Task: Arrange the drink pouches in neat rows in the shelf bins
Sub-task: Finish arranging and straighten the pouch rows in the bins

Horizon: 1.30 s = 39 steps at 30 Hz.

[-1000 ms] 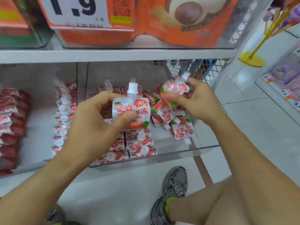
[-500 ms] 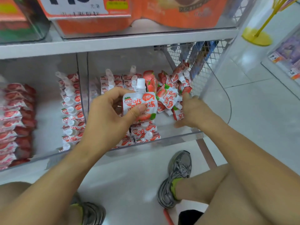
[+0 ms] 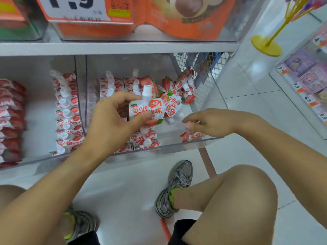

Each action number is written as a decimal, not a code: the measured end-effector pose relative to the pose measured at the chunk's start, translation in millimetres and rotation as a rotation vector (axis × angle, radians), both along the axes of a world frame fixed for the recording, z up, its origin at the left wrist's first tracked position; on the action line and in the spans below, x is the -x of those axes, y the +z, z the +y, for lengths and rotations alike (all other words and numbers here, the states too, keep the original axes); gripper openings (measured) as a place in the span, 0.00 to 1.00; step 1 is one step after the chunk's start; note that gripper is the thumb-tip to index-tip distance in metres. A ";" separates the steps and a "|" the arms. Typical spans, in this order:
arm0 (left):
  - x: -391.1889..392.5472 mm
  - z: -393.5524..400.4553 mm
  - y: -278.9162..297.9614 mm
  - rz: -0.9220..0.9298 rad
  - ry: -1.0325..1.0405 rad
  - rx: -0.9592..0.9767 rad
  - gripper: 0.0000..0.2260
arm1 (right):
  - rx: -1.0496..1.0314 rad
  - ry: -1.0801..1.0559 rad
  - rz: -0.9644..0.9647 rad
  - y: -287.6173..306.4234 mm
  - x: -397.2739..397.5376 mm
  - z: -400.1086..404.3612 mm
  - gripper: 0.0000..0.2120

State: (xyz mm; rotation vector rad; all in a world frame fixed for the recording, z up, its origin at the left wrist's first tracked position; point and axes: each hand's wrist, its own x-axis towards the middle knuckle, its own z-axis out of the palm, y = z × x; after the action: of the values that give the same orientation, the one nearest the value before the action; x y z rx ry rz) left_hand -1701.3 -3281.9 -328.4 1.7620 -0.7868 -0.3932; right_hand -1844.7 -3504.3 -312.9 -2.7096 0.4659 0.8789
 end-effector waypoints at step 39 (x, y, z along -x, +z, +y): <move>12.2 -142.5 -34.5 0.016 -1.122 -0.843 0.36 | -0.886 -0.897 -0.780 -52.9 71.8 -50.7 0.33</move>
State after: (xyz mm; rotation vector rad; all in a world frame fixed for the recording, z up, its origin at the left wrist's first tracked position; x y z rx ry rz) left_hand -1713.6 -3424.4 -362.8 1.8591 -1.7369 -1.6662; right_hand -1916.5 -3555.0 -365.8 -1.5395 0.7531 -0.2164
